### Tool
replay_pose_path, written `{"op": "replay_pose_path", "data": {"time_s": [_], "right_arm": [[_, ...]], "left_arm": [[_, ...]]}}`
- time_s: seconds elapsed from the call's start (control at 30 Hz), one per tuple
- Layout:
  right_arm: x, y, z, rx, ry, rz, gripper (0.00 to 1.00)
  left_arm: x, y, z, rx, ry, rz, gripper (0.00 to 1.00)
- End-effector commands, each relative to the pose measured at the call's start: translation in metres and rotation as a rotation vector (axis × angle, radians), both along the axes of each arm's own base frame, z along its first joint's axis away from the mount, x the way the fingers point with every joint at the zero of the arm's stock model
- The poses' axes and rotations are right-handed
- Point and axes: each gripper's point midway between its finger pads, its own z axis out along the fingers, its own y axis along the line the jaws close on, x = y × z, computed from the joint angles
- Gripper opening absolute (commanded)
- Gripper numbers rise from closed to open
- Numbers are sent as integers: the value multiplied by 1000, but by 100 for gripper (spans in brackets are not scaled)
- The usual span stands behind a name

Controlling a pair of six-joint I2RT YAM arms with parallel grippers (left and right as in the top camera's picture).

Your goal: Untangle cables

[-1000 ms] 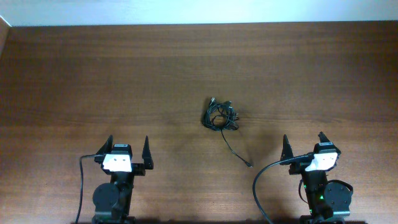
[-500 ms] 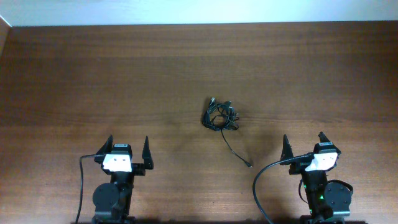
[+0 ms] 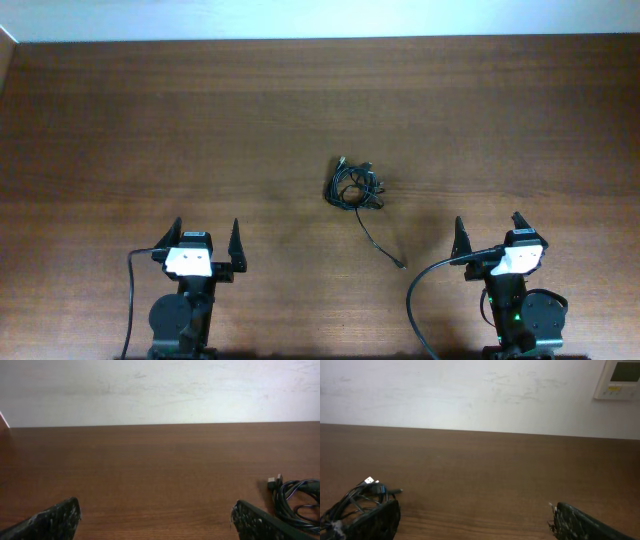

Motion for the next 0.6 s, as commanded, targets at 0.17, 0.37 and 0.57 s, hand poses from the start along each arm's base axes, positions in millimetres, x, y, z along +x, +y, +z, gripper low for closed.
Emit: {"op": "replay_pose_path", "data": {"time_s": [0.17, 0.37, 0.57], "right_arm": [[0, 1, -2, -7, 1, 6, 98], [0, 1, -2, -7, 1, 6, 99], [0, 1, -2, -7, 1, 6, 98]], "left_arm": [[0, 1, -5, -5, 11, 8, 99], [0, 2, -5, -5, 10, 11, 99], [-5, 2, 26, -11, -22, 11, 99]]}}
